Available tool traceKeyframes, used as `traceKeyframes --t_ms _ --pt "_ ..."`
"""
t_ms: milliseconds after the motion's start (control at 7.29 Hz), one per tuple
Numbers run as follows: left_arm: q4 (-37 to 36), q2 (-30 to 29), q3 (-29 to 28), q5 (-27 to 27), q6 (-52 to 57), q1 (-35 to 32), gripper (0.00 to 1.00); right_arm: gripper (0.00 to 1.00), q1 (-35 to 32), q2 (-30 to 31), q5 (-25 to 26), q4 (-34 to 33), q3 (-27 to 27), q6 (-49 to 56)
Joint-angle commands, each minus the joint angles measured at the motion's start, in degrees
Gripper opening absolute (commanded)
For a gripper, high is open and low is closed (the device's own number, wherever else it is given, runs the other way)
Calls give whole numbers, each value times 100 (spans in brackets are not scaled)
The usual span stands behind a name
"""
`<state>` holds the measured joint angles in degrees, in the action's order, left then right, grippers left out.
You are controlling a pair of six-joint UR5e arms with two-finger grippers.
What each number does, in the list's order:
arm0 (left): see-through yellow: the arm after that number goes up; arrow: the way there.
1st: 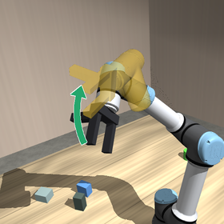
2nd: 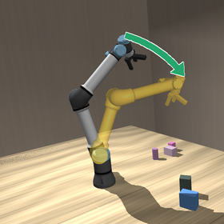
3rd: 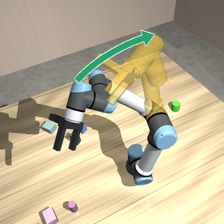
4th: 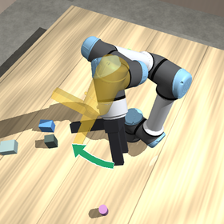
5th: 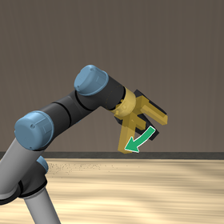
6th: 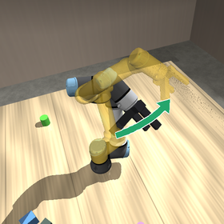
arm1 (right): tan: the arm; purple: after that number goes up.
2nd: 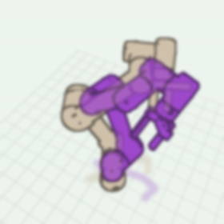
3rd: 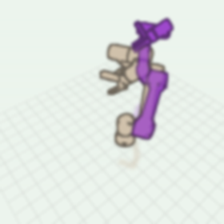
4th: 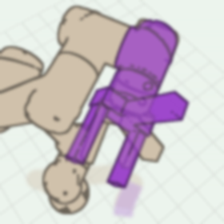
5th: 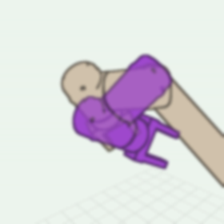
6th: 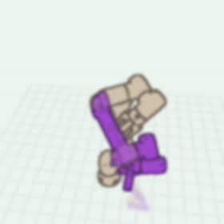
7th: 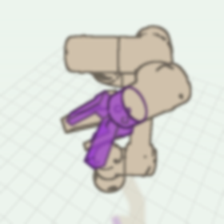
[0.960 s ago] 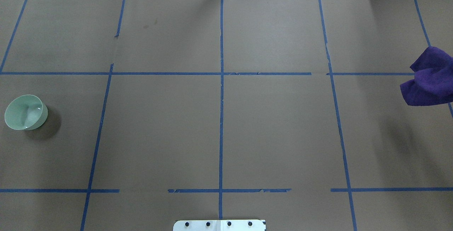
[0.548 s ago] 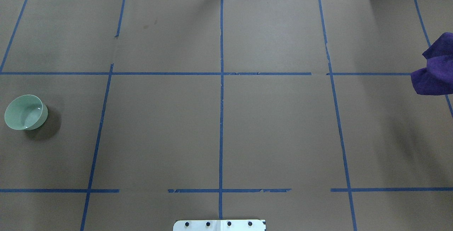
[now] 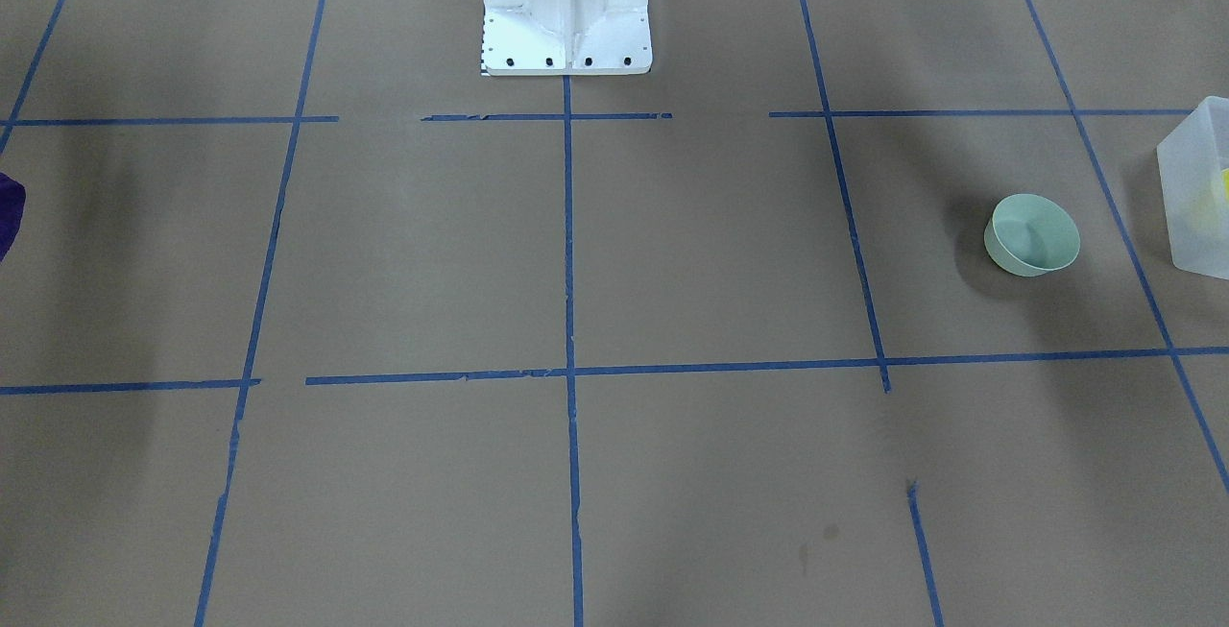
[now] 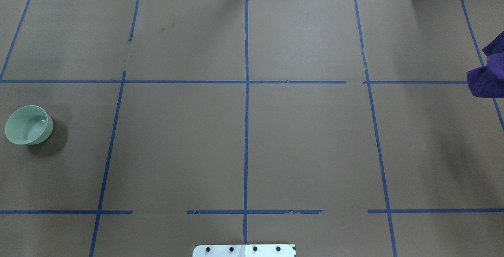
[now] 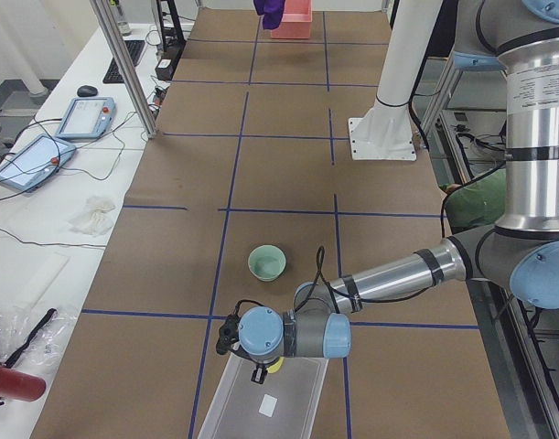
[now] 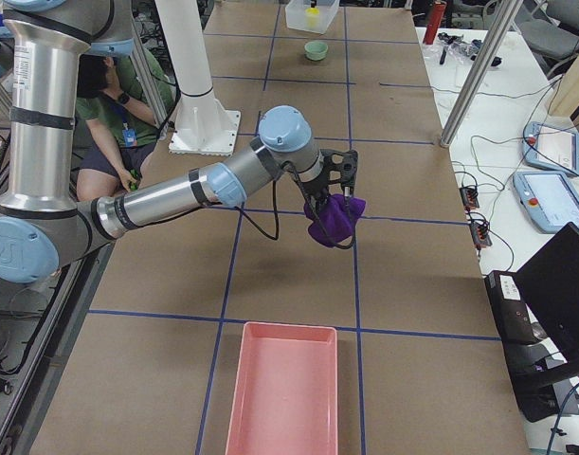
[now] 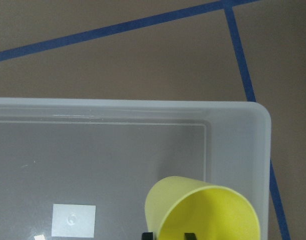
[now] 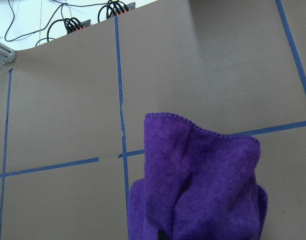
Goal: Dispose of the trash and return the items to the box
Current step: 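Drop the cup into the clear bin while right gripper carries cloth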
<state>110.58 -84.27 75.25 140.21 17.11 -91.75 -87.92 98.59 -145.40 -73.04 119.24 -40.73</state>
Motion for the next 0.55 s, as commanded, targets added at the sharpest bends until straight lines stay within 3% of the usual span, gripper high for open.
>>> traceKeyframes --t_ms 0,137,411 --pt "722 -54 77 24 29 16 100 0 -15 -6 3 0 -6 3" --pt "1172 -54 234 -20 12 25 100 0 -24 -6 3 0 -15 12" --pt "1133 -37 1241 -186 -41 34 100 0 -59 11 46 -9 -24 21"
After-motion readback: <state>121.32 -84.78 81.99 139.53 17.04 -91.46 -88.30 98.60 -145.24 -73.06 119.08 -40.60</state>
